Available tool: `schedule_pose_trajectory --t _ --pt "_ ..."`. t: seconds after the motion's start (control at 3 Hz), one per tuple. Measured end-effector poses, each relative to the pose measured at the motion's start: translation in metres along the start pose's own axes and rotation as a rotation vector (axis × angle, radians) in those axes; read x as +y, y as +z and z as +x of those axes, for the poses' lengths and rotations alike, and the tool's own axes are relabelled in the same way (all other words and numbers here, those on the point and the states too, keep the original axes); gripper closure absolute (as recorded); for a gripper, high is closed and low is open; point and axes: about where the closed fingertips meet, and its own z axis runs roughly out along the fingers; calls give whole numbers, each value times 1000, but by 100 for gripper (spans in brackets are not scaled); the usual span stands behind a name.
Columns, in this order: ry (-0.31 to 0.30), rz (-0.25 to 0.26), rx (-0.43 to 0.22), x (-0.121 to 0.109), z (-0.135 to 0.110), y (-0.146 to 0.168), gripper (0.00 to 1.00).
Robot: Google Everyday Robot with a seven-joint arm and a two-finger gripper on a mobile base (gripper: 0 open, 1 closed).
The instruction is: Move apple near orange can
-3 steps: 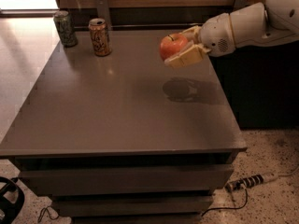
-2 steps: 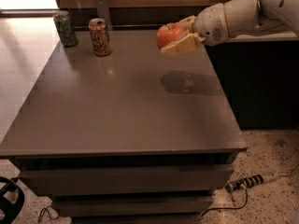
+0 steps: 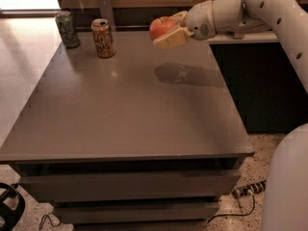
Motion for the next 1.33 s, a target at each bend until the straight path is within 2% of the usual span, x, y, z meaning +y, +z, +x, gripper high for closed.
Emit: schedule_pose_trajectory --t 0.33,0.67,1.0,1.33 --pt "-25 89 -5 -15 -3 10 100" --pt "-16 199 13 -29 11 36 100" --pt "-16 194 14 -28 11 36 100" --pt "-2 155 -1 -36 12 52 100"
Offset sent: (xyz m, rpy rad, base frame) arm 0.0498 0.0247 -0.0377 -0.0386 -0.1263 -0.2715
